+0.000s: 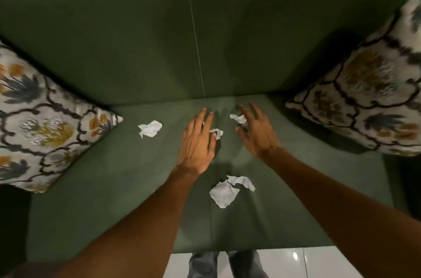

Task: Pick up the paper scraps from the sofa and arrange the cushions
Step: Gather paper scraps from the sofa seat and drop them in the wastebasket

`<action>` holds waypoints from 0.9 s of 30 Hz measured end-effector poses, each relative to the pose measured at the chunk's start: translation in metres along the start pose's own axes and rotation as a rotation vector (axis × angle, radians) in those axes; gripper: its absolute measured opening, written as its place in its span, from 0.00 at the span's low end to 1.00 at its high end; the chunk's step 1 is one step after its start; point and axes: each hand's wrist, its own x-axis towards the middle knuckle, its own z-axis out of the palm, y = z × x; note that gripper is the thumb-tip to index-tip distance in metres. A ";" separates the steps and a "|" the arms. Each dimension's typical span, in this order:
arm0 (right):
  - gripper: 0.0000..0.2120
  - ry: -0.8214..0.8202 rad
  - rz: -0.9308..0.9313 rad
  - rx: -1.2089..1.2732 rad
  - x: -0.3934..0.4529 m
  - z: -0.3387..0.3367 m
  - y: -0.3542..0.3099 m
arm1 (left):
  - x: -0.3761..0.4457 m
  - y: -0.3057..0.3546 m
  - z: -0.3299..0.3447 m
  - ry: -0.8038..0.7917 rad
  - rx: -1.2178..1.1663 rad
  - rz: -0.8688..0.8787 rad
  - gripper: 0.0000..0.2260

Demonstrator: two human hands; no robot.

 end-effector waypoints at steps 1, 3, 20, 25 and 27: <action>0.31 -0.018 -0.024 -0.034 0.012 0.011 0.006 | 0.004 -0.005 0.016 -0.045 0.035 0.018 0.25; 0.30 -0.050 -0.049 -0.081 0.028 0.027 0.014 | 0.012 -0.015 0.040 -0.112 0.095 0.027 0.27; 0.07 -0.014 0.030 0.314 -0.093 0.050 0.042 | -0.082 -0.016 0.044 -0.034 -0.173 -0.100 0.05; 0.05 -0.043 0.015 0.192 -0.132 0.074 0.051 | -0.136 0.000 0.056 -0.196 -0.137 -0.092 0.07; 0.09 -0.115 0.029 0.181 -0.134 0.087 0.055 | -0.145 0.011 0.070 -0.232 -0.174 -0.173 0.12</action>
